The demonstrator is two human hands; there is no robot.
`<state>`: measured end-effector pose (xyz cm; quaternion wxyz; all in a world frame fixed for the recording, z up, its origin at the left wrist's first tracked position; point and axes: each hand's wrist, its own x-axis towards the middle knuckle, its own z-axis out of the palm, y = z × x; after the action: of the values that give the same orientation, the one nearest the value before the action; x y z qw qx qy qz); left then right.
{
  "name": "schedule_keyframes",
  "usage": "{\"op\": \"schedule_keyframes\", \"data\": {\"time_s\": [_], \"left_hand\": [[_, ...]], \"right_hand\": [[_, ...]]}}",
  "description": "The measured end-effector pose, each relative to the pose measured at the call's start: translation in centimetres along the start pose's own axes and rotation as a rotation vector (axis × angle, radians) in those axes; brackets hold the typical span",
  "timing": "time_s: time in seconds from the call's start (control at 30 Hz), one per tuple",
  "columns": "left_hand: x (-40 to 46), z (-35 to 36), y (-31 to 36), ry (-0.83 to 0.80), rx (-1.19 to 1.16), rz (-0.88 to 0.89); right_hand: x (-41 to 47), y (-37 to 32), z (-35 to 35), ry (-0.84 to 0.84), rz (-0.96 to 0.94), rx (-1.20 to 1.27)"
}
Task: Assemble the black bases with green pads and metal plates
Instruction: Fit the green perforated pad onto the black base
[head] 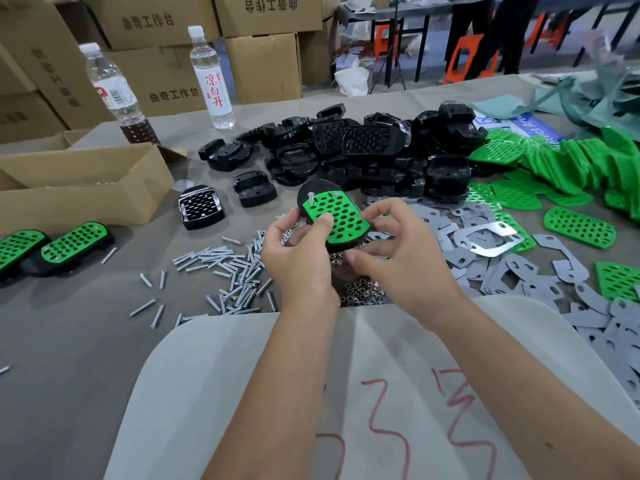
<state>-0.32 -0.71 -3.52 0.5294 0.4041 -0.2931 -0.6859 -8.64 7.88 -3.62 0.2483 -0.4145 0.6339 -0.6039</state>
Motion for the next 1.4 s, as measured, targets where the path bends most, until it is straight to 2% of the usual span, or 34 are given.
{"op": "schedule_keyframes", "data": {"time_s": [0.1,0.17,0.23,0.5,0.57,0.67,0.73,0.87,1.03,1.1,1.17,1.4], "left_hand": [[0.3,-0.3,0.1,0.012,0.014,0.045],[0.6,-0.4,0.2,0.020,0.011,0.052],[0.9,-0.4,0.5,0.036,-0.016,0.038],[1.5,-0.9,1.5,-0.020,-0.020,-0.046],[1.4,-0.9,1.7,-0.020,0.009,-0.061],[1.4,-1.1,1.7,-0.008,0.050,-0.085],[1.4,-1.2,1.7,-0.007,0.053,-0.095],[1.4,-1.3,1.8,-0.028,0.076,-0.079],[1.2,-1.2,1.6,-0.036,0.125,-0.026],[1.1,-1.2,1.4,-0.036,0.153,-0.014],[0.9,-1.1,1.3,-0.027,0.161,0.000],[0.4,-0.6,1.3,-0.020,0.129,-0.006]], "right_hand": [[0.6,0.5,-0.9,0.091,-0.111,-0.432],[0.8,0.5,-1.4,-0.040,-0.183,-0.692],[0.7,0.5,-1.6,-0.191,-0.180,-0.818],[1.4,-0.8,-5.0,-0.324,-0.014,-0.891],[1.5,-0.6,-4.9,-0.299,0.000,-0.876],[1.3,0.3,-3.4,-0.193,-0.084,-0.903],[1.2,0.6,-2.5,-0.188,-0.110,-0.951],[1.2,0.7,-2.3,-0.166,-0.145,-0.832],[0.7,0.5,-1.4,0.081,-0.147,-0.245],[0.4,0.1,-0.7,0.155,-0.204,-0.109],[0.1,0.0,0.2,0.145,-0.241,-0.060],[0.0,0.5,0.8,0.070,-0.229,-0.133]]}}
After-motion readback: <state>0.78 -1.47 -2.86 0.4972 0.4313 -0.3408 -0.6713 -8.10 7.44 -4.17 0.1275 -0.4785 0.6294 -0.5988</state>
